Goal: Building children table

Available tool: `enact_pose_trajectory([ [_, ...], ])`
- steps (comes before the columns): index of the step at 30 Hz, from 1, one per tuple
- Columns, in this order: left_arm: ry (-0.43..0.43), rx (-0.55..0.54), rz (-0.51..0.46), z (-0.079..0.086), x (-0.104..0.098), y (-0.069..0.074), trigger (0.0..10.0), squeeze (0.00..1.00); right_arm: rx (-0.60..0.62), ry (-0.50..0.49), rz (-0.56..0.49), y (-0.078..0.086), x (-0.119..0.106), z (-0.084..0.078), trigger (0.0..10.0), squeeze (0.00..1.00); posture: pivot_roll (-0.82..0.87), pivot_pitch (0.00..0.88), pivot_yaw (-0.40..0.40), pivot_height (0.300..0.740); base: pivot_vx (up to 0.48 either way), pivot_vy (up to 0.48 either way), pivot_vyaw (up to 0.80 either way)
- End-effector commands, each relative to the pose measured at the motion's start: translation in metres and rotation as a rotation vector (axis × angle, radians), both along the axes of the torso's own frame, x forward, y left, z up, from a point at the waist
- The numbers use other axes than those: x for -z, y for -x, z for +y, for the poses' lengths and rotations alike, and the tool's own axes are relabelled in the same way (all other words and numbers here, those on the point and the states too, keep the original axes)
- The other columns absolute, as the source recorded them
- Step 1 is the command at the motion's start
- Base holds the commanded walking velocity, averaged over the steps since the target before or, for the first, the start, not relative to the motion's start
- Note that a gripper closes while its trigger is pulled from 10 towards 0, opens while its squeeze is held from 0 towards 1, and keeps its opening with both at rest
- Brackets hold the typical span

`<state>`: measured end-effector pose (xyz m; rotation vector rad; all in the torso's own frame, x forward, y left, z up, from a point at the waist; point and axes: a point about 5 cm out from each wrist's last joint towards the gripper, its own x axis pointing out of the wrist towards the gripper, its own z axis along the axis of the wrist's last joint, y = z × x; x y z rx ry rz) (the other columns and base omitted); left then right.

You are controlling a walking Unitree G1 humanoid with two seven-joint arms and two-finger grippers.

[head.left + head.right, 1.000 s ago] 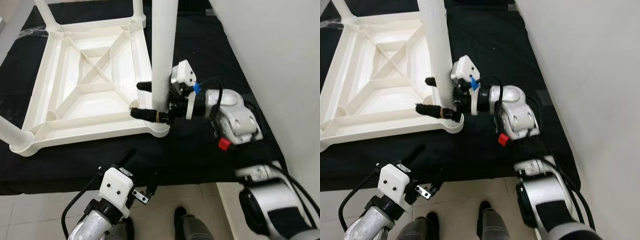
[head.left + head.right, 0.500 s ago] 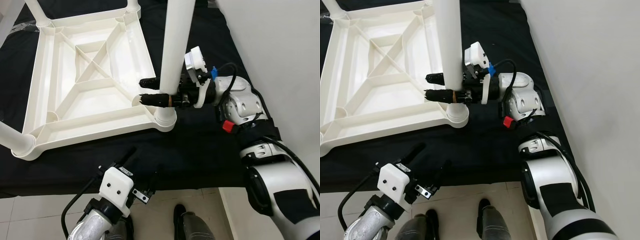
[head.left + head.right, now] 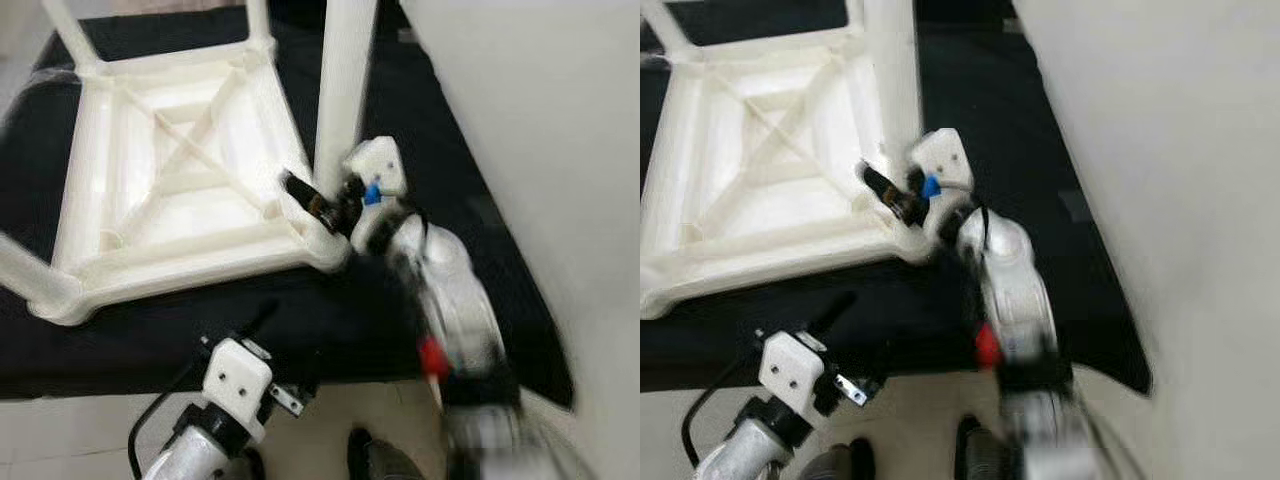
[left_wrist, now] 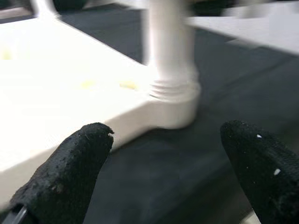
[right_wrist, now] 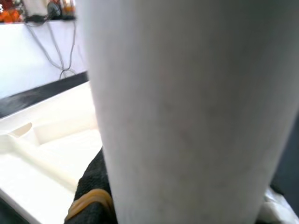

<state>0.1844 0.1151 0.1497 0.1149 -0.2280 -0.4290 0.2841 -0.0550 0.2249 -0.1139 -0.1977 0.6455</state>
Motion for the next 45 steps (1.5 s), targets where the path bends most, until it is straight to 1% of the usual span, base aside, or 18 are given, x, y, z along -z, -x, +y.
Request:
enact_pose_trajectory([
  [1, 0.002, 0.026, 0.014, -0.002, 0.002, 0.0, 10.0, 0.0, 0.024, 0.105, 0.247, -0.003, 0.046, 0.002, 0.0, 0.0, 0.04, 0.289, 0.001, 0.74, 0.0, 0.0, 0.0],
  [5, 0.0, 0.033, 0.019, -0.001, 0.004, -0.002, 10.0, 0.0, -0.002, 0.132, 0.23, -0.011, 0.045, 0.007, 0.0, 0.0, 0.05, 0.283, 0.002, 0.74, 0.0, 0.0, 0.0],
  [6, -0.001, 0.034, 0.022, 0.0, 0.005, -0.003, 10.0, 0.0, -0.014, 0.136, 0.182, -0.027, 0.034, 0.008, 4.4, 0.0, 0.07, 0.268, 0.001, 0.74, 0.0, 0.0, 0.0],
  [7, -0.001, 0.034, 0.022, 0.0, 0.005, -0.003, 10.0, 0.0, -0.014, 0.136, 0.182, -0.027, 0.034, 0.008, 4.4, 0.0, 0.07, 0.268, 0.001, 0.74, 0.0, 0.0, 0.0],
  [8, -0.004, 0.028, 0.021, 0.0, 0.006, -0.003, 10.0, 0.0, -0.01, 0.115, 0.137, -0.038, 0.023, 0.007, 10.0, 0.0, 0.07, 0.266, 0.001, 0.74, 0.0, 0.0, 0.0],
  [10, -0.006, 0.023, 0.019, 0.001, 0.006, -0.004, 10.0, 0.0, -0.018, 0.096, 0.101, -0.045, 0.014, 0.007, 10.0, 0.0, 0.07, 0.266, 0.001, 0.74, 0.0, 0.0, 0.0],
  [11, -0.007, 0.017, 0.017, 0.001, 0.006, -0.004, 10.0, 0.0, -0.005, 0.072, 0.087, -0.045, 0.007, 0.007, 10.0, 0.76, 0.08, 0.263, 0.0, 0.74, 0.0, 0.0, 0.0],
  [12, -0.008, 0.013, 0.016, 0.002, 0.006, -0.004, 10.0, 0.0, -0.041, 0.035, 0.079, -0.046, -0.001, 0.009, 10.0, 1.0, 0.08, 0.261, -0.001, 0.74, 0.0, 0.0, 0.0],
  [16, -0.01, 0.009, 0.015, 0.002, 0.006, -0.005, 10.0, 0.0, -0.128, 0.008, 0.047, -0.046, -0.012, 0.013, 10.0, 1.0, 0.09, 0.261, 0.0, 0.74, 0.0, 0.0, 0.0],
  [19, -0.01, 0.012, 0.014, 0.002, 0.006, -0.006, 10.0, 0.0, -0.312, 0.048, -0.023, -0.042, -0.027, 0.01, 10.0, 1.0, 0.09, 0.26, 0.004, 0.74, 0.0, 0.0, 0.0],
  [22, -0.009, 0.014, 0.014, 0.002, 0.006, -0.006, 10.0, 0.0, -0.4, 0.073, -0.04, -0.041, -0.03, 0.008, 10.0, 1.0, 0.09, 0.259, 0.004, 0.74, 0.0, 0.0, 0.0],
  [23, -0.008, 0.017, 0.013, 0.001, 0.006, -0.006, 10.0, 0.0, -0.509, 0.134, -0.067, -0.04, -0.031, 0.006, 10.0, 0.83, 0.09, 0.26, 0.004, 0.74, 0.0, 0.0, 0.0],
  [24, -0.007, 0.019, 0.012, 0.001, 0.006, -0.006, 10.0, 0.0, -0.654, 0.21, -0.097, -0.04, -0.031, 0.0, 10.0, 0.0, 0.1, 0.262, 0.002, 0.74, 0.0, 0.0, 0.0],
  [35, -0.002, 0.014, 0.004, -0.003, 0.003, -0.004, 10.0, 0.0, -0.842, 0.223, -0.074, -0.054, -0.046, -0.012, 10.0, 0.0, 0.12, 0.275, -0.019, 0.74, 0.0, 0.0, 0.0],
  [36, -0.002, 0.013, 0.003, -0.003, 0.003, -0.004, 10.0, 0.0, -0.853, 0.217, -0.069, -0.056, -0.047, -0.012, 3.5, 0.0, 0.12, 0.275, -0.019, 0.74, 0.0, 0.0, 0.0],
  [37, -0.002, 0.013, 0.003, -0.003, 0.003, -0.004, 10.0, 0.0, -0.853, 0.217, -0.069, -0.056, -0.047, -0.012, 3.5, 0.0, 0.12, 0.275, -0.019, 0.74, 0.0, 0.0, 0.0],
  [38, -0.001, 0.013, 0.002, -0.004, 0.003, -0.003, 10.0, 0.0, -0.875, 0.194, -0.062, -0.057, -0.05, -0.013, 0.0, 0.0, 0.12, 0.278, -0.021, 0.74, 0.0, 0.0, 0.0],
  [45, 0.003, 0.01, -0.002, -0.005, 0.001, -0.001, 10.0, 0.0, -0.981, 0.181, -0.061, -0.06, -0.053, -0.022, 0.0, 0.0, 0.12, 0.286, -0.024, 0.74, 0.0, 0.0, 0.0],
])
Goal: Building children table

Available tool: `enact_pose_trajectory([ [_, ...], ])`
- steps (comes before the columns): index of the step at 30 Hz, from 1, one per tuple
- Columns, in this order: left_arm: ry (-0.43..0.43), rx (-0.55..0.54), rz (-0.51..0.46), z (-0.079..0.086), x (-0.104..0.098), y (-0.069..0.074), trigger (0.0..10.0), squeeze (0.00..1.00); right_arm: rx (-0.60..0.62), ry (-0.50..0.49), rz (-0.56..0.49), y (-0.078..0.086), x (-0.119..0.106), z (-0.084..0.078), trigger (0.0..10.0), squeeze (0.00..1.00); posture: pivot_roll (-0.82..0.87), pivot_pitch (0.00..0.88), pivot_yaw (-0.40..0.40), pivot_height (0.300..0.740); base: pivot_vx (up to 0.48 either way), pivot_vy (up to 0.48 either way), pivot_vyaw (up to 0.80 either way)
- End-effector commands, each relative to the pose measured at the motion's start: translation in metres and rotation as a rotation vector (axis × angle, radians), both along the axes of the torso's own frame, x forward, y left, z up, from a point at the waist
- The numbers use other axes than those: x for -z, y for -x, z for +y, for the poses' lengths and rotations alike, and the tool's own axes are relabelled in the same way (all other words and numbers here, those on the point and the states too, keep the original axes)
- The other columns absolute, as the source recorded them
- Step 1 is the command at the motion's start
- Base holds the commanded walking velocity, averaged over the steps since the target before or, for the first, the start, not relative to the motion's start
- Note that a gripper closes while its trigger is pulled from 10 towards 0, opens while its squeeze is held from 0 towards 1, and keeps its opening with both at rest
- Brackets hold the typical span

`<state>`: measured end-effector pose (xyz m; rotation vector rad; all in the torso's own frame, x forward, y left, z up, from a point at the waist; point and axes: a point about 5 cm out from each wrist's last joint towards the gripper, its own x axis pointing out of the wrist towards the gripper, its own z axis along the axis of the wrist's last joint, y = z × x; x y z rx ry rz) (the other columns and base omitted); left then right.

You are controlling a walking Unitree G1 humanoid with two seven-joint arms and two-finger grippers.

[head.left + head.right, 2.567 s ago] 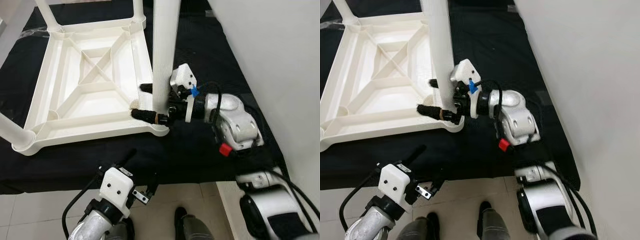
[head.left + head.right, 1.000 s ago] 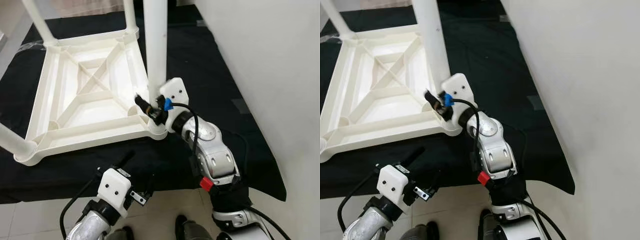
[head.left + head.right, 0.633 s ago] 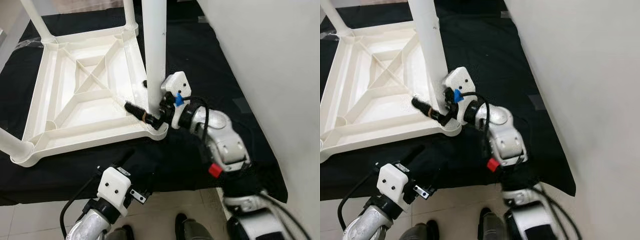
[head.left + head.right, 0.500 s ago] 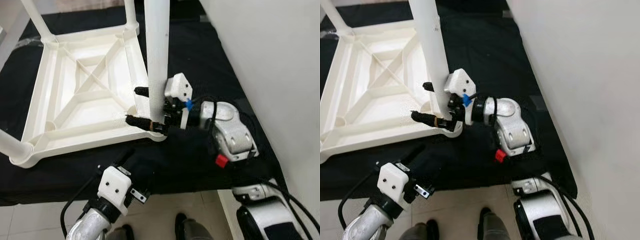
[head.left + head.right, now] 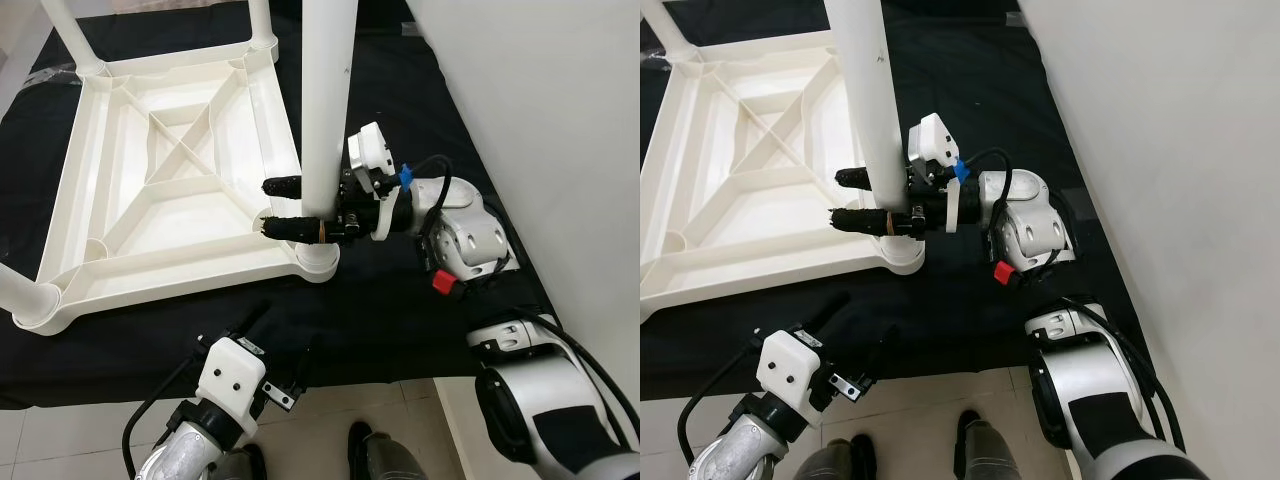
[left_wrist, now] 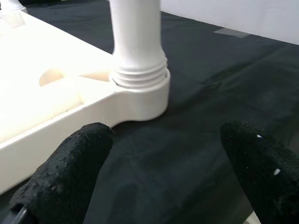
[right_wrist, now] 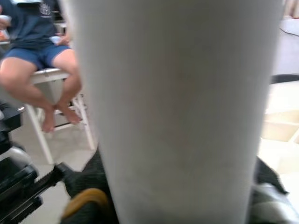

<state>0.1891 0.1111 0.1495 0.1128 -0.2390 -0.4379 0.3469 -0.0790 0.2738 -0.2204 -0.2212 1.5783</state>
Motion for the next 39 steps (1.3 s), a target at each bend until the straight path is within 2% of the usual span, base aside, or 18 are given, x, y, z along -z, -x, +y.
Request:
enact_pose_trajectory([
  [1, 0.0, 0.0, 0.008, -0.002, 0.001, 0.004, 10.0, 0.0, -0.073, -0.015, -0.011, 0.002, -0.004, 0.0, 0.0, 0.0, 0.12, 0.286, -0.024, 0.74, 0.0, 0.0, 0.0],
  [5, 0.001, 0.002, 0.009, -0.002, 0.001, 0.004, 10.0, 0.0, -0.042, -0.011, -0.016, 0.0, -0.001, -0.002, 0.0, 0.0, 0.11, 0.286, -0.026, 0.74, 0.0, 0.0, 0.0],
  [8, 0.0, 0.002, 0.01, -0.002, 0.002, 0.005, 10.0, 0.0, 0.178, 0.002, -0.009, -0.005, 0.012, 0.001, 0.0, 0.0, 0.11, 0.285, -0.04, 0.74, 0.0, 0.0, 0.0],
  [10, 0.0, -0.007, 0.01, -0.001, 0.002, 0.007, 10.0, 0.0, 0.695, -0.006, 0.127, -0.015, 0.048, 0.004, 0.0, 0.0, 0.1, 0.286, -0.041, 0.74, 0.0, 0.0, 0.0],
  [11, 0.0, -0.007, 0.01, -0.001, 0.002, 0.007, 10.0, 0.0, 0.695, -0.006, 0.127, -0.015, 0.048, 0.004, 0.0, 0.0, 0.1, 0.286, -0.041, 0.74, 0.0, 0.0, 0.0],
  [13, 0.0, -0.02, 0.01, 0.001, 0.001, 0.007, 10.0, 0.0, 1.038, 0.083, 0.238, 0.021, 0.106, 0.007, 0.0, 0.0, 0.1, 0.294, -0.024, 0.74, 0.0, 0.0, 0.0],
  [14, 0.0, -0.02, 0.01, 0.001, 0.001, 0.007, 10.0, 0.0, 1.038, 0.083, 0.238, 0.021, 0.106, 0.007, 0.0, 0.0, 0.1, 0.294, -0.024, 0.74, 0.0, 0.0, 0.0],
  [16, -0.002, -0.014, 0.013, 0.002, 0.001, 0.006, 10.0, 0.0, 0.945, 0.126, 0.332, 0.073, 0.136, 0.036, 0.0, 0.0, 0.09, 0.301, -0.007, 0.74, 0.0, 0.0, 0.0],
  [23, -0.002, 0.027, 0.029, 0.002, 0.004, 0.003, 10.0, 0.0, 0.914, 0.098, 0.266, 0.067, 0.117, 0.057, 0.0, 0.0, 0.08, 0.283, 0.008, 0.74, 0.0, 0.0, 0.0],
  [24, -0.003, 0.026, 0.029, 0.002, 0.004, 0.003, 10.0, 0.0, 0.936, 0.092, 0.25, 0.061, 0.112, 0.056, 4.4, 0.0, 0.08, 0.276, 0.004, 0.74, 0.0, 0.0, 0.0],
  [25, -0.003, 0.026, 0.029, 0.002, 0.004, 0.003, 10.0, 0.0, 0.936, 0.092, 0.25, 0.061, 0.112, 0.056, 4.4, 0.0, 0.08, 0.276, 0.004, 0.74, 0.0, 0.0, 0.0],
  [26, -0.004, 0.015, 0.027, 0.002, 0.004, 0.002, 10.0, 0.0, 0.986, 0.078, 0.224, 0.055, 0.102, 0.052, 10.0, 0.0, 0.09, 0.276, -0.004, 0.74, 0.0, 0.0, 0.0],
  [28, -0.004, 0.009, 0.024, 0.002, 0.004, 0.002, 10.0, 0.0, 0.996, 0.071, 0.214, 0.051, 0.099, 0.05, 10.0, 0.0, 0.09, 0.276, -0.004, 0.74, 0.0, 0.0, 0.0],
  [29, -0.004, 0.001, 0.021, 0.002, 0.004, 0.002, 10.0, 0.0, 0.996, 0.053, 0.203, 0.046, 0.094, 0.046, 10.0, 0.94, 0.09, 0.277, -0.009, 0.74, 0.0, 0.0, 0.0],
  [30, -0.004, -0.01, 0.016, 0.002, 0.003, 0.001, 10.0, 0.0, 0.998, 0.023, 0.181, 0.042, 0.085, 0.041, 10.0, 1.0, 0.09, 0.278, -0.014, 0.74, 0.0, 0.0, 0.0],
  [37, -0.003, -0.014, 0.011, 0.002, 0.002, 0.0, 10.0, 0.0, 0.814, -0.064, 0.079, 0.021, 0.056, 0.034, 10.0, 1.0, 0.09, 0.272, -0.018, 0.74, 0.0, 0.0, 0.0],
  [38, -0.003, -0.012, 0.011, 0.002, 0.002, -0.001, 10.0, 0.0, 0.709, -0.078, 0.078, 0.021, 0.049, 0.035, 10.0, 0.85, 0.09, 0.271, -0.018, 0.74, 0.0, 0.0, 0.0],
  [39, -0.002, -0.01, 0.011, 0.002, 0.003, -0.001, 10.0, 0.0, 0.637, -0.086, 0.075, 0.021, 0.043, 0.035, 10.0, 0.0, 0.09, 0.271, -0.018, 0.74, 0.0, 0.0, 0.0],
])
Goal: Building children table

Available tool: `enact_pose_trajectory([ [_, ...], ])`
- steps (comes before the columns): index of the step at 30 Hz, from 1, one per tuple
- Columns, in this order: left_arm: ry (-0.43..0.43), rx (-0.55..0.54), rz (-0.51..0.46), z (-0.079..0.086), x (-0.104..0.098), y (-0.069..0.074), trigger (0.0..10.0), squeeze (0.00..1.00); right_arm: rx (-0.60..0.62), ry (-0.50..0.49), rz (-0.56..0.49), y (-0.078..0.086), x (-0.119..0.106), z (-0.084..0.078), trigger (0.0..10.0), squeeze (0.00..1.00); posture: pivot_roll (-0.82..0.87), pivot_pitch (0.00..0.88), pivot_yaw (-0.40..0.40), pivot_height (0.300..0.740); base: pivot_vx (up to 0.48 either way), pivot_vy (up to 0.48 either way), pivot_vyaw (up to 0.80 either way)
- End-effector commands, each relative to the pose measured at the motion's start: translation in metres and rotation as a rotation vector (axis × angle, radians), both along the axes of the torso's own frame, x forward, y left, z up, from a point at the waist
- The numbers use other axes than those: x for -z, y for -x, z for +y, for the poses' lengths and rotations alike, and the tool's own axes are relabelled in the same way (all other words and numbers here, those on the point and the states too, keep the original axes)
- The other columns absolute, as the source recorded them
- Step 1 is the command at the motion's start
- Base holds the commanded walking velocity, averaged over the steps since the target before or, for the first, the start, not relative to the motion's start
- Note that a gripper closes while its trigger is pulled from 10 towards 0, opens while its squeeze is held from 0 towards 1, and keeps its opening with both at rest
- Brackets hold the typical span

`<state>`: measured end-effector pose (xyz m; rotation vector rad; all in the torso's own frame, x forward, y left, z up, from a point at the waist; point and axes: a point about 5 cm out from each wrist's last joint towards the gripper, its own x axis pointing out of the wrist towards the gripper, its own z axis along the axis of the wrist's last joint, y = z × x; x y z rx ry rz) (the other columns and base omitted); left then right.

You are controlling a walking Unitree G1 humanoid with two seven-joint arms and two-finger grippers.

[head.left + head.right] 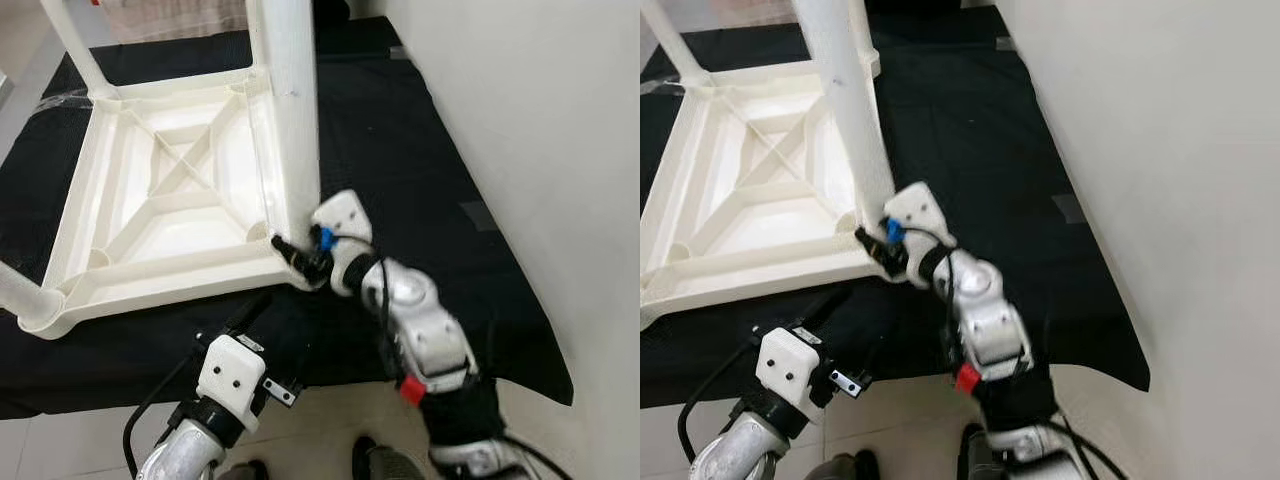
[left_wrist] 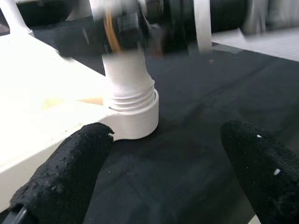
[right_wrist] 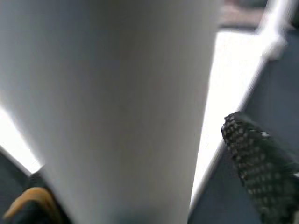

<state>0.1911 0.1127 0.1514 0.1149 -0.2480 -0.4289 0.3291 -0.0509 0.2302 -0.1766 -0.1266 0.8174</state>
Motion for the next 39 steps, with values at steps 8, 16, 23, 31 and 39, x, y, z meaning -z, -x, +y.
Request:
enact_pose_trajectory([
  [8, 0.001, 0.003, 0.019, -0.002, 0.005, 0.001, 10.0, 0.0, -0.525, -0.004, -0.055, 0.001, -0.03, -0.017, 10.0, 0.0, 0.1, 0.26, -0.022, 0.74, 0.0, 0.0, 0.0],
  [16, 0.005, 0.0, 0.016, -0.004, 0.005, 0.002, 10.0, 0.0, -0.76, 0.014, -0.054, -0.011, -0.052, -0.033, 10.0, 0.0, 0.11, 0.254, -0.029, 0.74, 0.0, 0.0, 0.0],
  [23, 0.007, -0.002, 0.014, -0.005, 0.004, 0.004, 10.0, 0.0, -0.827, -0.008, -0.037, -0.02, -0.057, -0.035, 0.0, 0.0, 0.12, 0.263, -0.029, 0.74, 0.0, 0.0, 0.0],
  [31, 0.008, -0.004, 0.014, -0.004, 0.003, 0.005, 10.0, 0.0, -0.855, 0.011, -0.03, -0.024, -0.051, -0.039, 0.0, 0.0, 0.12, 0.273, -0.024, 0.74, 0.0, 0.0, 0.0],
  [39, 0.007, -0.009, 0.017, -0.004, 0.004, 0.007, 10.0, 0.0, -0.488, 0.083, -0.009, -0.03, -0.02, -0.046, 0.0, 0.0, 0.11, 0.273, -0.052, 0.74, 0.0, 0.0, 0.0],
])
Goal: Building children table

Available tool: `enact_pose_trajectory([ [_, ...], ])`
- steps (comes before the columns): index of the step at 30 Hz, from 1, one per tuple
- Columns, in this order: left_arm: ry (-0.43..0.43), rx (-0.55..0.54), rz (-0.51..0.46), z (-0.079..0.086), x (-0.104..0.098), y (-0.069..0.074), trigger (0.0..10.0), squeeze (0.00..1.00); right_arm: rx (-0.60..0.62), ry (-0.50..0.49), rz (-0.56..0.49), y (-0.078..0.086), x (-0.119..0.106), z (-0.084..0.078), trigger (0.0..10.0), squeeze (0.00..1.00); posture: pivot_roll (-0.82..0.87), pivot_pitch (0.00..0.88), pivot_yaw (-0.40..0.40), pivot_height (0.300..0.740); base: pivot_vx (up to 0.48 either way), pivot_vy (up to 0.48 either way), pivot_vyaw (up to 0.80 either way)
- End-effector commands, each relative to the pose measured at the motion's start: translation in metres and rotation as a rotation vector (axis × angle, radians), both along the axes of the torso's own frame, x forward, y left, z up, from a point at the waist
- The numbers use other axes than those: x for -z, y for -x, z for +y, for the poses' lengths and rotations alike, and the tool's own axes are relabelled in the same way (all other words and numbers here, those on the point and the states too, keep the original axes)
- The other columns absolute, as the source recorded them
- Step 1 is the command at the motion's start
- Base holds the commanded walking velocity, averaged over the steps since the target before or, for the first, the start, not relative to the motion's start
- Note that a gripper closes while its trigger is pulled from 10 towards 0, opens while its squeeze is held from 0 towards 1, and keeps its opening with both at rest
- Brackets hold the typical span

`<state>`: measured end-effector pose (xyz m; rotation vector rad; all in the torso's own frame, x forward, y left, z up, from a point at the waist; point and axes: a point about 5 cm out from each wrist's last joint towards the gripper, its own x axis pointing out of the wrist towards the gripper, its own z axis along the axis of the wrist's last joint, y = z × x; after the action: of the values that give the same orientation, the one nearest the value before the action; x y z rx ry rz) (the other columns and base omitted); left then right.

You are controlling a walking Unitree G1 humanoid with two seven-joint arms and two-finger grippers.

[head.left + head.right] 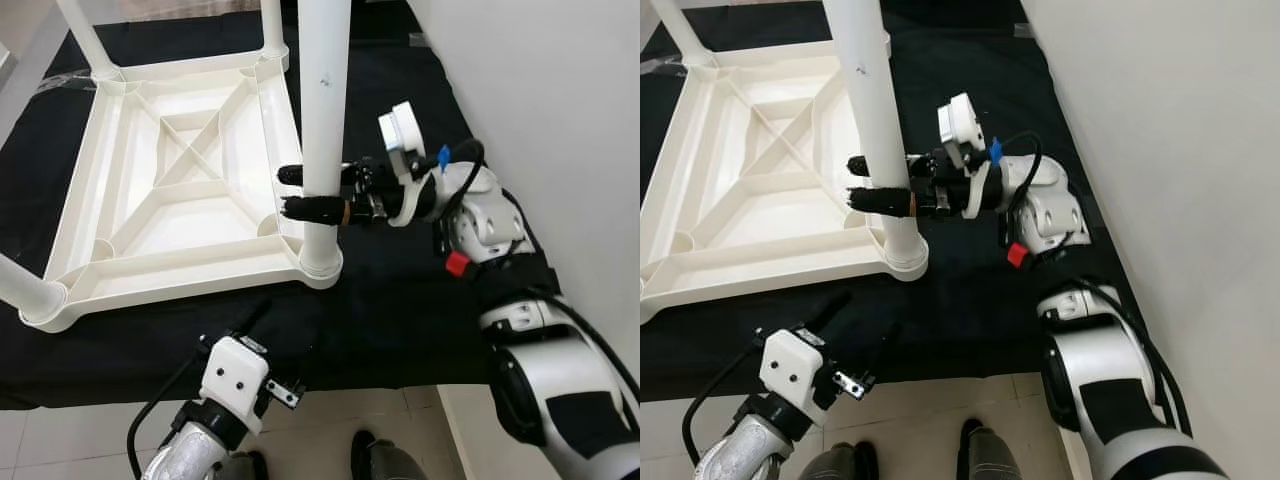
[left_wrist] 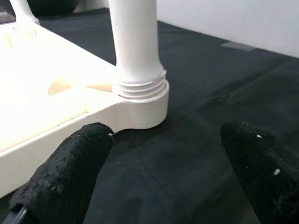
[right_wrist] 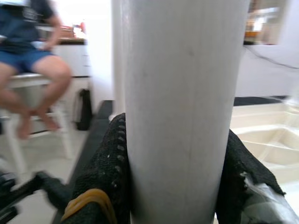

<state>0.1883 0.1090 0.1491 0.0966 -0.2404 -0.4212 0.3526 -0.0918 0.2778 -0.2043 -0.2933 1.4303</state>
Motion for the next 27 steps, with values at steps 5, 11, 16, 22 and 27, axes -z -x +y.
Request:
enact_pose_trajectory([
  [5, -0.013, -0.014, 0.009, 0.003, 0.002, 0.006, 10.0, 0.0, 0.675, 0.206, 0.279, 0.023, 0.098, 0.011, 0.0, 0.0, 0.1, 0.279, -0.036, 0.74, 0.0, 0.0, 0.0],
  [11, -0.01, -0.003, 0.044, 0.008, 0.008, 0.004, 10.0, 0.0, 0.787, 0.198, 0.357, 0.08, 0.123, 0.03, 0.0, 0.0, 0.07, 0.253, 0.029, 0.74, 0.0, 0.0, 0.0],
  [16, -0.001, -0.002, 0.06, 0.009, 0.012, 0.002, 10.0, 0.0, 0.841, 0.155, 0.307, 0.064, 0.111, 0.031, 10.0, 0.0, 0.07, 0.214, 0.031, 0.74, 0.0, 0.0, 0.0],
  [22, 0.0, -0.009, 0.055, 0.007, 0.013, 0.0, 10.0, 0.0, 0.881, 0.123, 0.284, 0.056, 0.104, 0.03, 10.0, 0.0, 0.07, 0.2, 0.015, 0.74, 0.0, 0.0, 0.0],
  [27, 0.005, -0.008, 0.047, 0.003, 0.013, -0.001, 10.0, 0.0, 0.888, 0.045, 0.218, 0.049, 0.081, 0.022, 10.0, 1.0, 0.07, 0.182, 0.003, 0.74, 0.0, 0.0, 0.0],
])
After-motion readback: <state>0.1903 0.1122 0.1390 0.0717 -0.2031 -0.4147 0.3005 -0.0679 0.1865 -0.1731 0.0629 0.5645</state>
